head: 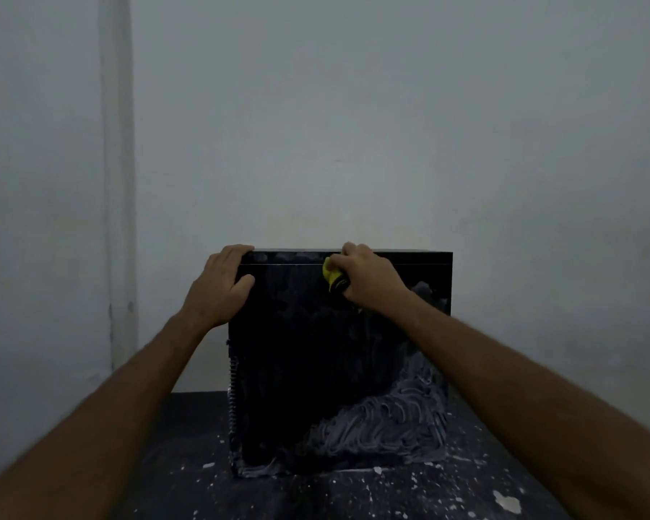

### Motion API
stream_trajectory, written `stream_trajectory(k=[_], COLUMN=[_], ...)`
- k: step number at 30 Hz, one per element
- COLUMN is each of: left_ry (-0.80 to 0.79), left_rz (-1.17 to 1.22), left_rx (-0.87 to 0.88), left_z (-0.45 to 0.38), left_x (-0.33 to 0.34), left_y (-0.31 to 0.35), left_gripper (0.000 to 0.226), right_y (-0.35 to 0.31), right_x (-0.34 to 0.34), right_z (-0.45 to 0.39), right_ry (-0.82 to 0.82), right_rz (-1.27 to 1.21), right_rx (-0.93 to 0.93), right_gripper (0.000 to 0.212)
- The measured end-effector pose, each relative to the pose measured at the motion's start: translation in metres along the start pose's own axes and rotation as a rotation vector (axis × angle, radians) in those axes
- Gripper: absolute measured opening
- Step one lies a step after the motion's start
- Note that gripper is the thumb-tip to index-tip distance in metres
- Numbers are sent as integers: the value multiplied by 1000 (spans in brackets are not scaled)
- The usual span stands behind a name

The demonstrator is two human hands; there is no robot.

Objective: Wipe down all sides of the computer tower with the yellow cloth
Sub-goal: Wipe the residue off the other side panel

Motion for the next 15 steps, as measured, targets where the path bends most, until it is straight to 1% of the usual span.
stream_trajectory(k=[2,3,4,6,7,8,10,11,12,14,15], left_ry=[8,17,24,25,23,20,19,22,24,14,6], left_rz=[0,4,10,20,20,17,20,24,29,41,44], left_rx=[-1,-4,-7,-8,-7,-6,-10,-13,-14,-16,-15], left_z=[0,1,2,3,3,3,2,3,3,3,2], left_x=[0,0,0,1,0,-1,0,0,0,0,-1], left_y=[1,3,4,5,5,5,5,5,5,4,3], left_gripper=[64,64,64,63,63,63,63,63,63,63,64], right_y=[4,2,-1,-10,-13,-14,-11,-13,-16,-24,-25], right_x=[-7,-9,-9,-3,1,3,1,0,2,6,6], right_z=[-5,-7,-8,-9,-6,-5,-7,-8,-9,-10,-9], right_ry=[83,125,122,6,-61,-76,28,81,96,38,4], right_rz=[0,-14,-28,-5,24,34,11,-14,-39,-65,-61], right_rx=[78,118,122,11,-30,-30,60,100,102,7,-23], right_gripper=[37,38,42,49,49,46,40,39,41,44,43])
Point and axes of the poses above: each hand's wrist, its own z-axis away from the middle knuckle, its own x-axis out of the palm, y = z × x, the point moved 2 cm from there along -z, towards the middle knuckle, and after that the axes turned 10 degrees about -z, right-handed, at the moved point
